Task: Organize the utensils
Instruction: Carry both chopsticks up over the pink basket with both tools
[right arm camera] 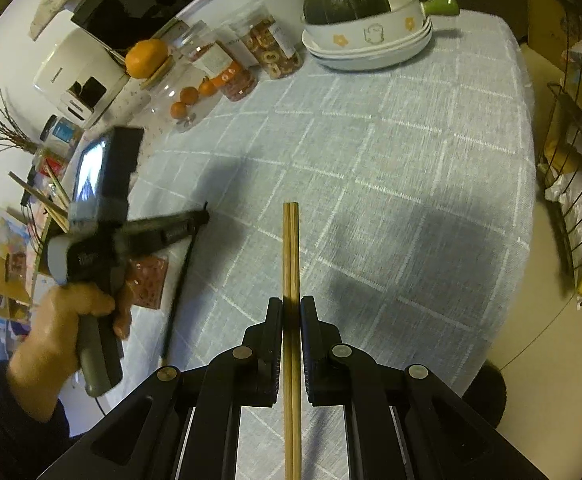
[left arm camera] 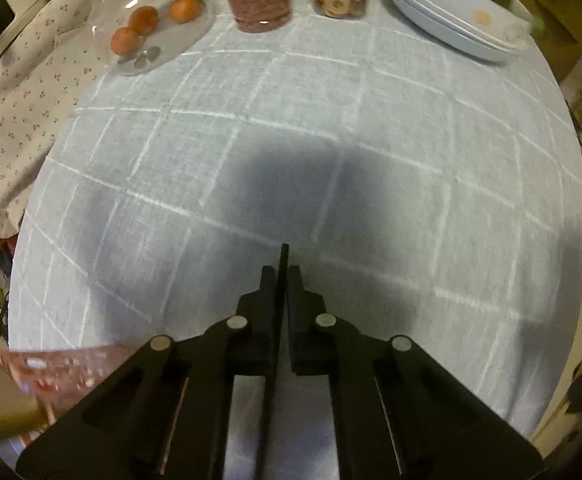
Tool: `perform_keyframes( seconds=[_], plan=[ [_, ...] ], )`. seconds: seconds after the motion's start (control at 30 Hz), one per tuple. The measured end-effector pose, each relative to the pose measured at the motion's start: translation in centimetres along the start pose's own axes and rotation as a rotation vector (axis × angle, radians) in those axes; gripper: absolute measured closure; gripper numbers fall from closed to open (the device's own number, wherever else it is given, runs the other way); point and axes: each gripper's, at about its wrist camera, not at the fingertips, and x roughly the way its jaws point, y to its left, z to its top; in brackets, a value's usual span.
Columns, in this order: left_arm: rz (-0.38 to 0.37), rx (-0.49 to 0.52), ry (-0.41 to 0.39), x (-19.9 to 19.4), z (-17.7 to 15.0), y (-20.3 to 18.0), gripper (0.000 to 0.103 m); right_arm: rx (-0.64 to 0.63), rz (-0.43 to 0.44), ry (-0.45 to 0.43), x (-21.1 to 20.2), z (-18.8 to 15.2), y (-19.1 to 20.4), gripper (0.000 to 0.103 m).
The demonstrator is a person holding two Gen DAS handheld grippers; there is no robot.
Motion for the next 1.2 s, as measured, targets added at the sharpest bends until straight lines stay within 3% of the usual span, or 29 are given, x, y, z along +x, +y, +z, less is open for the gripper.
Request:
perform_keyframes(
  seconds=[0.2, 0.37, 0.63, 0.9, 1.1, 1.2],
  plan=[
    [-0.054, 0.050, -0.073, -4.1, -2.8, -1.3, 0.098, -0.026, -0.019, -0.064, -2.4, -0.7, 0.7, 0.094],
    [-0.111, 0.099, -0.179, -9.2, -5.7, -1.5, 0.098, -0.049, -0.036, -0.141, -5.3, -1.5, 1.9, 0.094],
    [-0.174, 0.126, -0.366, -16.1, -10.8, 1.0, 0.098, -0.127, -0.042, -0.261, -9.2, -2.8, 5.1, 0.095],
    [-0.222, 0.070, -0.543, -21.3, -14.3, 5.6, 0.098, -0.217, -0.065, -0.337, -10.9, -2.9, 8.6, 0.098],
    [-0.294, -0.012, -0.626, -23.6, -15.4, 8.8, 0.098, -0.251, -0.089, -0.334, -11.0, -2.5, 10.5, 0.098],
    [-0.291, -0.047, -0.713, -25.8, -15.9, 10.7, 0.098, -0.289, -0.095, -0.330, -11.2, -2.4, 12.0, 0.098]
  ],
)
